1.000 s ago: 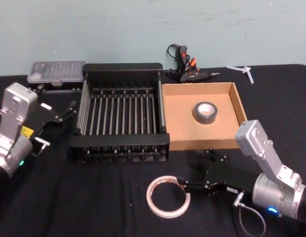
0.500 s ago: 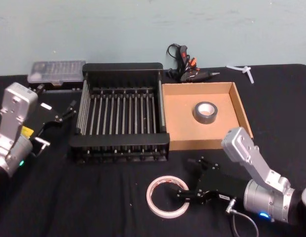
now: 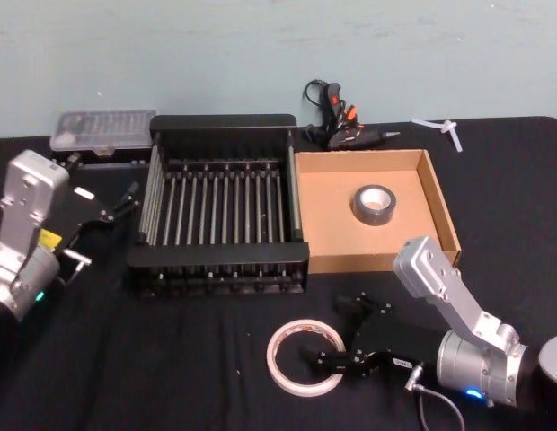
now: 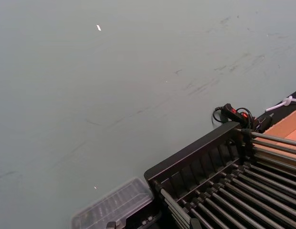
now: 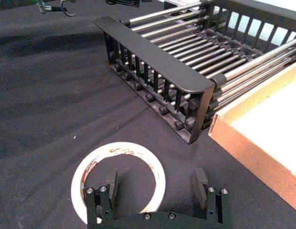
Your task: Pick up the white tape and place it into the black box , Pick up the silver tape and place it into the brown box.
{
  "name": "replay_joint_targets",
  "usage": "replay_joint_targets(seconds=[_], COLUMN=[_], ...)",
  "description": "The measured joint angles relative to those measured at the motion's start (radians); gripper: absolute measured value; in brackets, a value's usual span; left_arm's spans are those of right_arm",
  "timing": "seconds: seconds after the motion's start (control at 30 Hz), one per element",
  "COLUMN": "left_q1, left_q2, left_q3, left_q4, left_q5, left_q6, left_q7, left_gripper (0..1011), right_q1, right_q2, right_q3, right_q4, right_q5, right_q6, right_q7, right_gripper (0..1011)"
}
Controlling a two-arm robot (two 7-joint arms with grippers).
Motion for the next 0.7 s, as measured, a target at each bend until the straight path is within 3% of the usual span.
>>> replay_joint_targets(seconds=[0.7], left_q1=[0.000], left_q2=[0.000], left_q3=[0.000], left_q4=[0.000], left_q5=[0.000], left_q6=[0.000], left_q7=[0.000], left_gripper=[1001], right_q1=[0.009], right_q2=[-0.007], right_q3=[-0.018], right_q4=[0.018], right_q5=[-0.016], right_q6=[0.008], right_q7=[-0.009], right_gripper=[1002])
